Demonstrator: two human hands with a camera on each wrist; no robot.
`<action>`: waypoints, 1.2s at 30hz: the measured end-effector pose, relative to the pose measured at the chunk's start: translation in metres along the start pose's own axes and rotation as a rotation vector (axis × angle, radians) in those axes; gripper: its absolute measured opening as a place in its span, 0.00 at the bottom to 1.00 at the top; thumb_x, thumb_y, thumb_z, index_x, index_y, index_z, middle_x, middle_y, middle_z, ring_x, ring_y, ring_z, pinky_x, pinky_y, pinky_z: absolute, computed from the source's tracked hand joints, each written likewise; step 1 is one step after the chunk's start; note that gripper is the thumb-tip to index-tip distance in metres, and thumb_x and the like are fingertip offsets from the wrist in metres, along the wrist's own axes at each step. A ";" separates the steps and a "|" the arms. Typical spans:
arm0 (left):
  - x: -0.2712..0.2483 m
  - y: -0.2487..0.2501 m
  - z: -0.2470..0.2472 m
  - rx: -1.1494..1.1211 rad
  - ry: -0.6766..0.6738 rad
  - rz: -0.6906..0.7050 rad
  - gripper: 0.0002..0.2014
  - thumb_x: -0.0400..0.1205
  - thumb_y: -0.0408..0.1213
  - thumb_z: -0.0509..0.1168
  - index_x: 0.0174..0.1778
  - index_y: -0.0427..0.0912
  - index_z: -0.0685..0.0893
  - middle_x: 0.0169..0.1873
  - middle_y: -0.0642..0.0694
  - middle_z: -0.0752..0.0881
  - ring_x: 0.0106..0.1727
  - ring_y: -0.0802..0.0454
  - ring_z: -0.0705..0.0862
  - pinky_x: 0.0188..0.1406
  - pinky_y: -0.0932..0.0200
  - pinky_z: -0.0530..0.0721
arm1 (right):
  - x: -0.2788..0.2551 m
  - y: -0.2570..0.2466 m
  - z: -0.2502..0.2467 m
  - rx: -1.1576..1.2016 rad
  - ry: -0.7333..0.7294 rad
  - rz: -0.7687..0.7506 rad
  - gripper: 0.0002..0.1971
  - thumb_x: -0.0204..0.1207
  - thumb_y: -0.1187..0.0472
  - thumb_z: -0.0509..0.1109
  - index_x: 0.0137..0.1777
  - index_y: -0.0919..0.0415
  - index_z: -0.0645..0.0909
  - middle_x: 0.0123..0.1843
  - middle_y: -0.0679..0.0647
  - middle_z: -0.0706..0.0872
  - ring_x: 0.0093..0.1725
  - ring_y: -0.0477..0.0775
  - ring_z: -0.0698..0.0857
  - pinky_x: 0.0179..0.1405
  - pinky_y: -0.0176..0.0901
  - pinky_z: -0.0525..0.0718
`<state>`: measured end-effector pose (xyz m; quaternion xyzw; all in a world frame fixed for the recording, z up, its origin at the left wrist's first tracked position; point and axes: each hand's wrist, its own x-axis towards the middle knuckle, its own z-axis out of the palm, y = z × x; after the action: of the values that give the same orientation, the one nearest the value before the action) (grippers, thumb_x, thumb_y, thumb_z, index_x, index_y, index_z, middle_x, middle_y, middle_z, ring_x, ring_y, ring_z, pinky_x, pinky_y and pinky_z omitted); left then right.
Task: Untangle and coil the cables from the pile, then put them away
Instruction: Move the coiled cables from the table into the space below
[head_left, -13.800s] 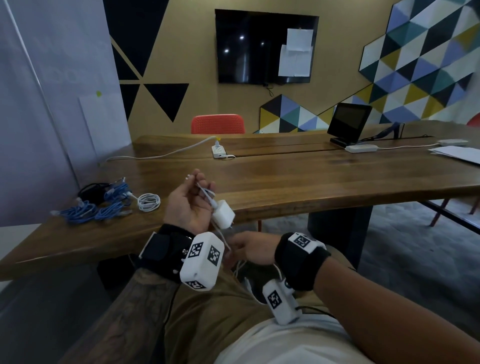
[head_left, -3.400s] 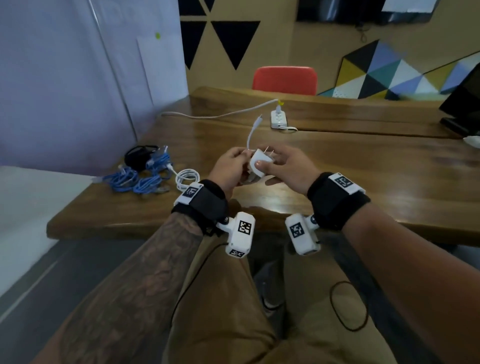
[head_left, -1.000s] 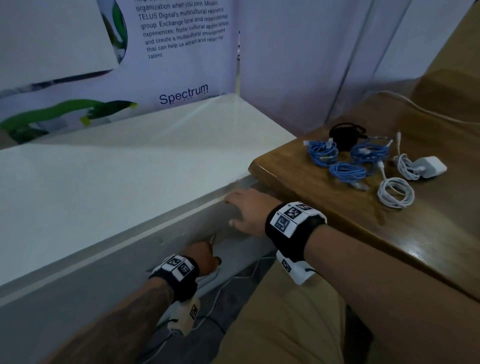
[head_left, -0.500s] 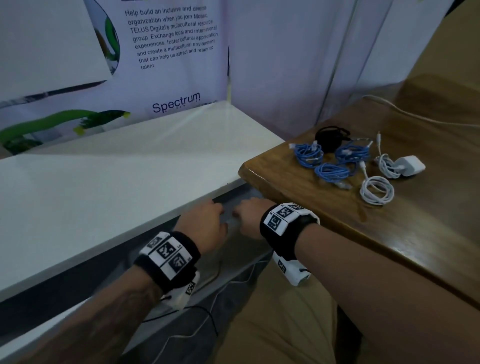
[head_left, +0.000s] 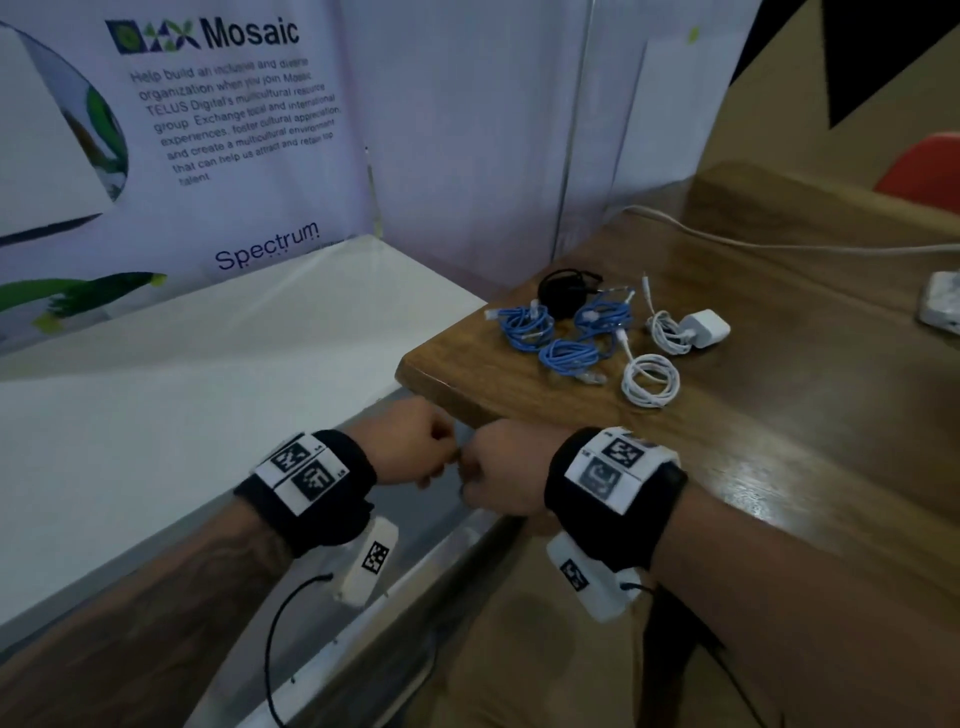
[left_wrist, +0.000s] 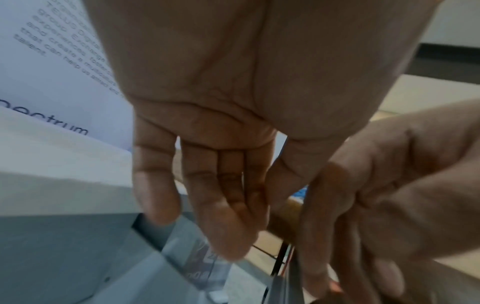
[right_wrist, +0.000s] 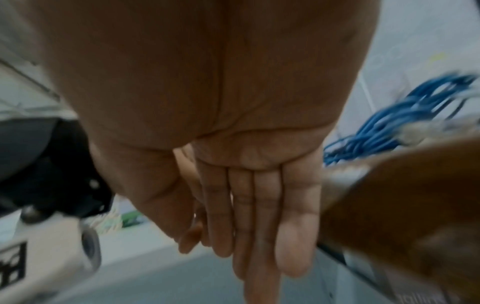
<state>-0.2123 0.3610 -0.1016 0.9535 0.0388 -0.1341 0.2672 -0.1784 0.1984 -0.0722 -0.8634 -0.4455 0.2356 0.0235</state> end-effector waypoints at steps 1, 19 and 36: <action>0.004 0.008 -0.005 -0.027 0.049 0.026 0.10 0.81 0.39 0.61 0.37 0.45 0.87 0.32 0.48 0.90 0.31 0.53 0.89 0.41 0.50 0.90 | -0.009 0.007 -0.008 0.033 0.060 0.013 0.09 0.81 0.53 0.67 0.44 0.58 0.82 0.41 0.51 0.82 0.43 0.54 0.82 0.37 0.43 0.81; 0.090 0.102 -0.017 -0.020 0.369 0.218 0.03 0.83 0.45 0.63 0.45 0.56 0.81 0.45 0.54 0.83 0.43 0.54 0.81 0.39 0.59 0.74 | 0.020 0.176 -0.093 -0.204 0.470 0.376 0.15 0.74 0.46 0.77 0.60 0.43 0.89 0.61 0.52 0.88 0.58 0.59 0.84 0.54 0.51 0.85; 0.089 0.115 -0.036 -1.117 0.154 0.051 0.16 0.85 0.53 0.63 0.53 0.43 0.85 0.44 0.43 0.92 0.45 0.44 0.92 0.36 0.56 0.83 | -0.018 0.145 -0.080 -0.274 0.909 -0.021 0.16 0.77 0.46 0.66 0.52 0.48 0.93 0.66 0.55 0.86 0.62 0.67 0.79 0.58 0.60 0.82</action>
<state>-0.1013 0.2819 -0.0388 0.6749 0.1004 -0.0166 0.7308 -0.0429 0.1108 -0.0306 -0.8696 -0.4259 -0.2271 0.1043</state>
